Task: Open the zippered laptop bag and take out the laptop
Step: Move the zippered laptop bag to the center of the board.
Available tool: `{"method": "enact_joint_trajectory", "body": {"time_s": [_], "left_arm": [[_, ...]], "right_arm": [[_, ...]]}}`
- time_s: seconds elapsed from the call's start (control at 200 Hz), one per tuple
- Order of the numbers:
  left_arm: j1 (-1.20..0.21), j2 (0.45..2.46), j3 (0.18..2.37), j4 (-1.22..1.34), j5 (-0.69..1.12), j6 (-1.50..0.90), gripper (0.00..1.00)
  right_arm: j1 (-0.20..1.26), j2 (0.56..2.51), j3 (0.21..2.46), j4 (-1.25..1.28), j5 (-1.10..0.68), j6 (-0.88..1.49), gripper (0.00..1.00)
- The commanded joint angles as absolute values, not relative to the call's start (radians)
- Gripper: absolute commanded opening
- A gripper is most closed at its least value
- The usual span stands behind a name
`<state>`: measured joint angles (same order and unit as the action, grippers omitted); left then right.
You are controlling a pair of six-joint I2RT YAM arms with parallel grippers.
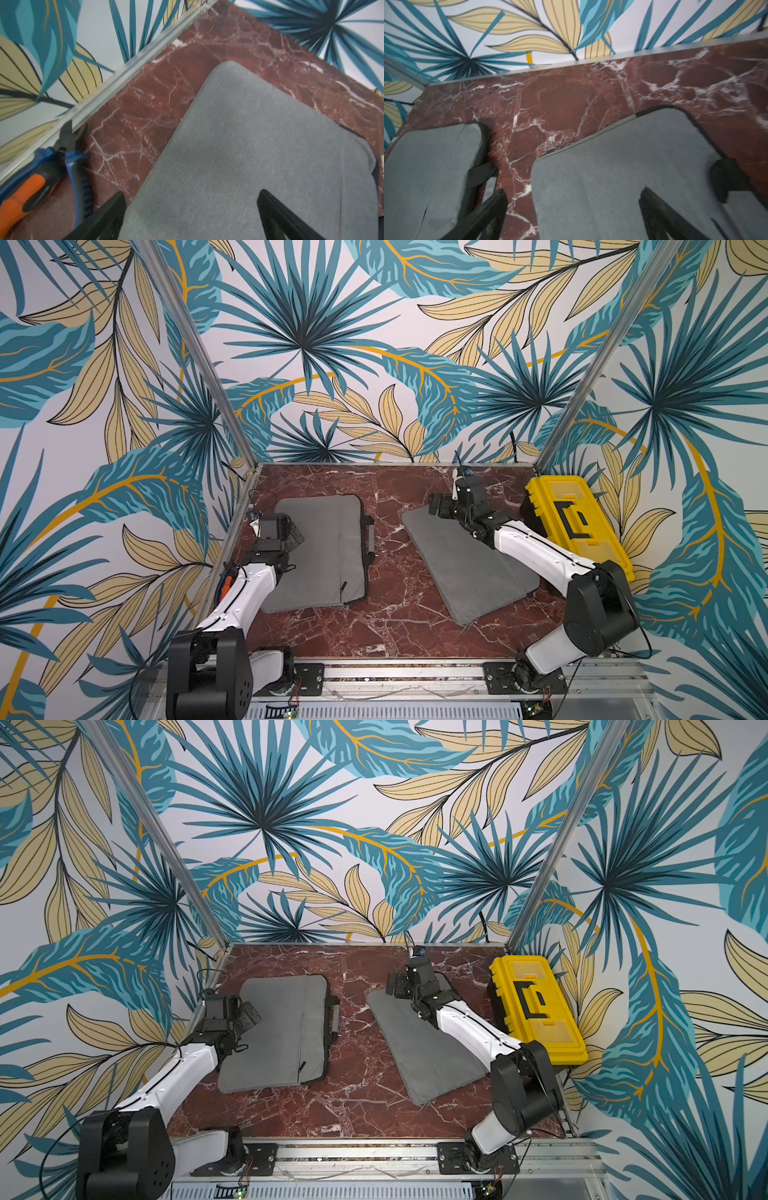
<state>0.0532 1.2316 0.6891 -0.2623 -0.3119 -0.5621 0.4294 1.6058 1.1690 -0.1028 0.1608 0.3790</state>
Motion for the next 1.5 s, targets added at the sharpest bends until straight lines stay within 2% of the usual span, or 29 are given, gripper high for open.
{"method": "enact_joint_trajectory", "body": {"time_s": [0.0, 0.275, 0.391, 0.656, 0.986, 1.182, 1.387, 1.497], "left_arm": [[0.063, 1.263, 0.727, -0.382, -0.301, -0.630, 1.00], [0.068, 1.322, 0.721, -0.427, -0.259, -0.673, 1.00], [0.069, 1.343, 0.715, -0.426, -0.225, -0.683, 1.00], [0.074, 1.402, 0.727, -0.423, -0.122, -0.720, 0.99], [0.074, 1.444, 0.697, -0.367, 0.005, -0.765, 0.85], [0.072, 1.433, 0.670, -0.334, 0.043, -0.794, 0.79], [0.065, 1.438, 0.658, -0.281, 0.090, -0.826, 0.74], [0.063, 1.453, 0.665, -0.233, 0.096, -0.836, 0.73]], "right_arm": [[0.494, 1.661, 1.243, -0.208, 0.065, 0.428, 1.00], [0.626, 1.810, 1.380, -0.323, -0.120, 0.453, 1.00], [0.671, 1.875, 1.432, -0.366, -0.174, 0.421, 0.97], [0.726, 1.998, 1.509, -0.423, -0.331, 0.401, 0.84], [0.741, 2.099, 1.555, -0.460, -0.410, 0.397, 0.65], [0.741, 2.146, 1.579, -0.461, -0.415, 0.413, 0.49], [0.729, 2.187, 1.637, -0.504, -0.329, 0.402, 0.34], [0.704, 2.212, 1.676, -0.509, -0.288, 0.396, 0.30]]}}
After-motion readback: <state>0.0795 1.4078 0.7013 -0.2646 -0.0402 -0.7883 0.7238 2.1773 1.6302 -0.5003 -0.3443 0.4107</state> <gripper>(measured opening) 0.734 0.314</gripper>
